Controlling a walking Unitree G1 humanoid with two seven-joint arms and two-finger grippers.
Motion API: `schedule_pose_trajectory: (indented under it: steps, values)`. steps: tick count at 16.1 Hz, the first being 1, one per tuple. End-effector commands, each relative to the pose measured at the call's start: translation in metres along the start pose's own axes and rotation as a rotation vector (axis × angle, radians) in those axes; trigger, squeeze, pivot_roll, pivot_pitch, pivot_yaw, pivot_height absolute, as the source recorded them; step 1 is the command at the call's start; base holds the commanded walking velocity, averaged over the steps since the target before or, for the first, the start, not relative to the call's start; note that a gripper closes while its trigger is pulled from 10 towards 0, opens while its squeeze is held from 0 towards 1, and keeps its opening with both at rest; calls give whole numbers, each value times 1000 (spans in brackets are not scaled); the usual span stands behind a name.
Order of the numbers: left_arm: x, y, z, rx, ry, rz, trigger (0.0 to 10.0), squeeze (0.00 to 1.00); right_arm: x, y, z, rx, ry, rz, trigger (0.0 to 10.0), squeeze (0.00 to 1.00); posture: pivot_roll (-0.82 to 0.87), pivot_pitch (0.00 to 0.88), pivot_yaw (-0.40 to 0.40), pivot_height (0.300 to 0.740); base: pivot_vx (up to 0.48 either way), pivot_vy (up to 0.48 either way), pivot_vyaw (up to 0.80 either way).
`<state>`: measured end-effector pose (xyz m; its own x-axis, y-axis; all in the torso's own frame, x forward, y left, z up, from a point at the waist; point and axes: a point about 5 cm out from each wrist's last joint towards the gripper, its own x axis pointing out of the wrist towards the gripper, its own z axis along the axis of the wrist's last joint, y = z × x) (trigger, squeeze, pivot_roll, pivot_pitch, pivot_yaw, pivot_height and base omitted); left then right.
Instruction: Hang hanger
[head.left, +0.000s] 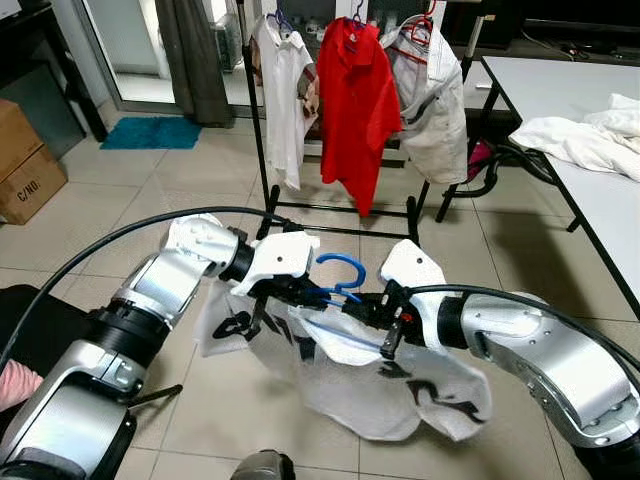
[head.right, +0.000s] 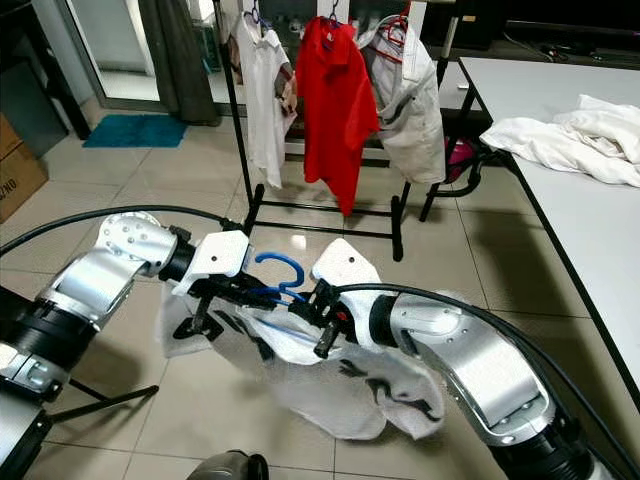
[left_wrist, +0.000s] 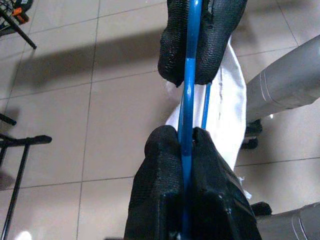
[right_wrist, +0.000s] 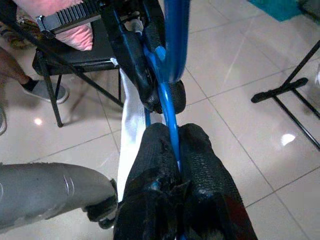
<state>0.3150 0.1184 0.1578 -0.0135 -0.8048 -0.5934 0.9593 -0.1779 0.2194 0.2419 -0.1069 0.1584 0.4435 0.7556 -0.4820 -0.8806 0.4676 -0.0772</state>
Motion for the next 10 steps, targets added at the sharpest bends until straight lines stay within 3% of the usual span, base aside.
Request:
schedule_pose_trajectory:
  steps: [1, 3, 4, 6, 7, 8, 10]
  values:
    - [2, 5, 11, 45, -29, 3, 0, 0, 1, 3, 3, -13, -16, 21, 0, 0, 36, 0, 46, 740, 0, 0, 0]
    - [1, 6, 12, 52, -40, 3, 0, 0, -1, 3, 6, -2, -43, 38, 0, 0, 35, 0, 47, 740, 0, 0, 0]
    - [1, 7, 13, 56, -62, 27, 10000, 0, -3, 2, 7, -2, -57, 47, 0, 0, 35, 0, 47, 740, 0, 0, 0]
    - [-1, 9, 17, 44, -113, 29, 10000, 0, -7, 0, 7, -10, -65, 56, 0, 0, 35, 0, 46, 740, 0, 0, 0]
    - [-4, 8, 18, 24, -130, 13, 10000, 322, -9, -2, 7, -9, -60, 47, 0, 0, 36, 0, 46, 740, 0, 0, 0]
    - [-5, 6, 17, 10, -136, -16, 10000, 1000, -10, -3, 6, -6, -52, 45, 0, 0, 36, 0, 47, 740, 0, 0, 0]
    - [-8, 7, 18, 25, -153, 11, 10000, 1000, -13, -6, 5, 40, -55, 29, 0, 0, 36, 0, 47, 740, 0, 0, 0]
